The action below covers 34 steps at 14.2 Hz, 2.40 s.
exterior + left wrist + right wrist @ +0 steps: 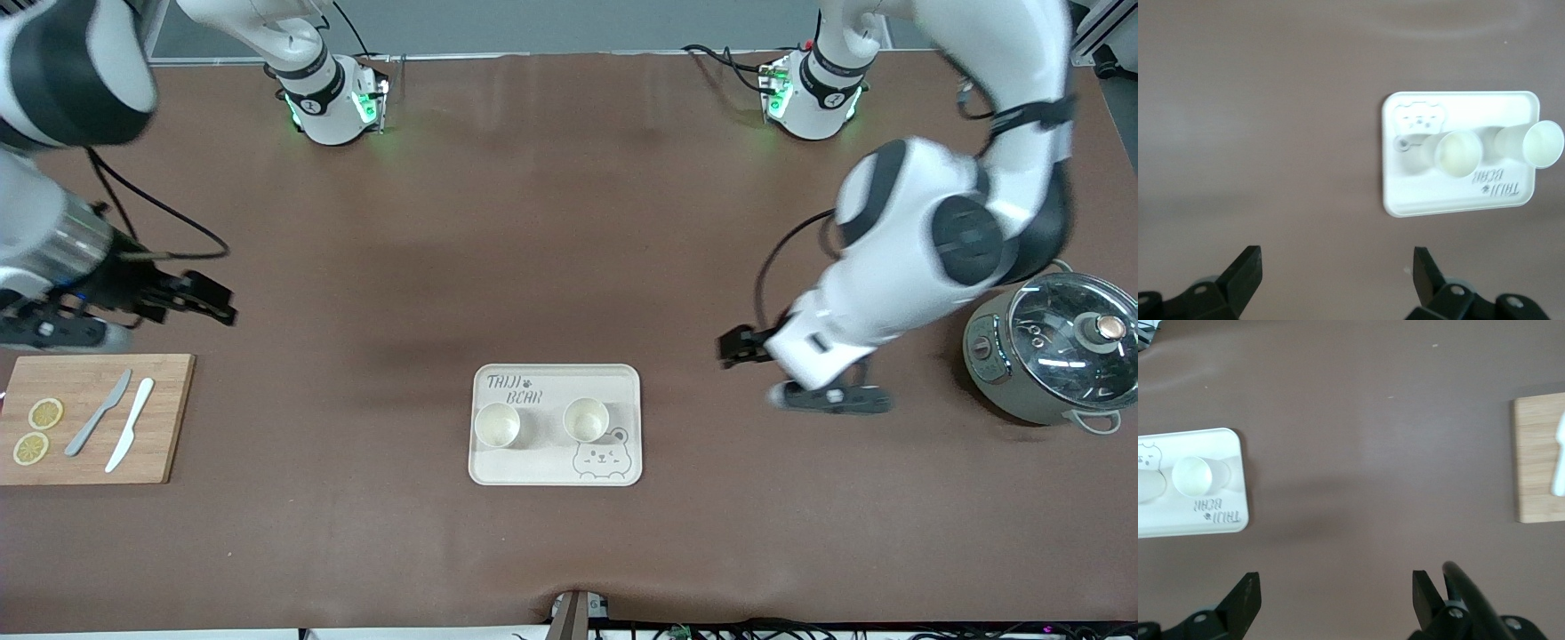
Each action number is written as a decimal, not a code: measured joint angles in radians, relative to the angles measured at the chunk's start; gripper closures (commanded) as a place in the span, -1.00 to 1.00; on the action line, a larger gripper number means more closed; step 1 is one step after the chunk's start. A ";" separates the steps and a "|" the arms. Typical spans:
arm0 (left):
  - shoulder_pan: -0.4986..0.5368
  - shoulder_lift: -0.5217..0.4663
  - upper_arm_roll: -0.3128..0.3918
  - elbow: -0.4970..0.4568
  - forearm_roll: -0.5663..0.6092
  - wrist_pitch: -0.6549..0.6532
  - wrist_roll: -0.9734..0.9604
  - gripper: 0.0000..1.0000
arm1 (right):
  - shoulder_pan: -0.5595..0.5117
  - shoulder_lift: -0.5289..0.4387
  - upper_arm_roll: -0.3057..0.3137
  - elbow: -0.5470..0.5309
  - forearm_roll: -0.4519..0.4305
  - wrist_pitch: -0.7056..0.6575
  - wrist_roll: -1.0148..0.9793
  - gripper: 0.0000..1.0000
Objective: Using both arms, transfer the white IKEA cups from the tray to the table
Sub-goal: 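Reach both grippers down to the two white cups on the tray, then close the right and left grippers around one white cup each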
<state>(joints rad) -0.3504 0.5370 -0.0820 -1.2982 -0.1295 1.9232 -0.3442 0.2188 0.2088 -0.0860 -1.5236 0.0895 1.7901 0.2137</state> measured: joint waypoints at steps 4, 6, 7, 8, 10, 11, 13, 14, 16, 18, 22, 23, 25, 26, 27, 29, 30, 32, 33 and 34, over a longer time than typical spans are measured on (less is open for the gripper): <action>-0.183 0.195 0.127 0.124 0.000 0.110 -0.046 -1.00 | 0.104 0.109 0.003 0.001 0.001 0.125 0.178 -1.00; -0.213 0.252 0.146 0.165 0.000 0.157 -0.052 -1.00 | 0.134 0.160 0.003 0.001 0.002 0.208 0.231 -1.00; -0.215 0.272 0.147 0.174 0.000 0.179 -0.052 -1.00 | 0.148 0.190 0.003 0.001 0.002 0.258 0.249 -1.00; -0.218 0.290 0.150 0.176 0.000 0.207 -0.052 -1.00 | 0.161 0.225 0.003 0.005 0.002 0.308 0.259 -1.00; -0.229 0.328 0.159 0.178 0.000 0.265 -0.057 -1.00 | 0.189 0.313 0.004 0.040 0.002 0.374 0.284 -1.00; -0.237 0.347 0.164 0.179 0.000 0.291 -0.060 -1.00 | 0.202 0.361 0.004 0.070 0.002 0.389 0.300 -1.00; -0.259 0.378 0.181 0.183 0.000 0.328 -0.069 -1.00 | 0.227 0.443 0.004 0.124 0.014 0.417 0.334 -1.00; -0.269 0.389 0.189 0.185 0.000 0.337 -0.073 -1.00 | 0.239 0.470 0.004 0.138 0.024 0.443 0.351 -1.00; -0.284 0.400 0.198 0.190 0.000 0.359 -0.088 -1.00 | 0.267 0.510 0.004 0.147 0.028 0.488 0.393 -1.00; -0.296 0.403 0.203 0.193 0.000 0.366 -0.097 -1.00 | 0.296 0.547 0.004 0.149 0.028 0.521 0.412 -1.00; -0.309 0.416 0.207 0.194 0.000 0.413 -0.112 -1.00 | 0.311 0.588 0.003 0.151 0.028 0.564 0.414 -1.00; -0.311 0.425 0.207 0.194 0.000 0.427 -0.115 -1.00 | 0.311 0.596 0.003 0.151 0.028 0.573 0.414 -0.96; -0.317 0.448 0.208 0.194 0.000 0.451 -0.119 -1.00 | 0.311 0.609 0.003 0.152 0.028 0.584 0.413 -0.04; -0.320 0.458 0.210 0.194 0.000 0.463 -0.120 -1.00 | 0.311 0.612 0.003 0.152 0.028 0.585 0.413 0.35; -0.322 0.467 0.211 0.194 0.000 0.476 -0.121 -1.00 | 0.312 0.613 0.003 0.152 0.028 0.586 0.413 0.72; -0.324 0.479 0.213 0.194 0.000 0.499 -0.121 -1.00 | 0.313 0.613 0.003 0.154 0.028 0.586 0.413 1.00; -0.325 0.483 0.213 0.194 0.000 0.513 -0.128 -1.00 | 0.314 0.613 0.003 0.155 0.028 0.586 0.413 1.00; -0.327 0.484 0.213 0.194 0.000 0.528 -0.156 0.49 | 0.317 0.613 0.003 0.155 0.028 0.586 0.412 1.00; -0.328 0.484 0.213 0.194 0.000 0.529 -0.169 0.99 | 0.322 0.613 0.003 0.155 0.028 0.586 0.412 1.00; -0.330 0.484 0.213 0.194 0.000 0.529 -0.182 1.00 | 0.326 0.613 0.003 0.156 0.028 0.586 0.413 1.00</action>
<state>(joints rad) -0.6804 1.0214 0.1314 -1.1045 -0.1295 2.4518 -0.5257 0.5447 0.8214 -0.0829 -1.3681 0.1174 2.3757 0.6262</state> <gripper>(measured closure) 0.066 0.899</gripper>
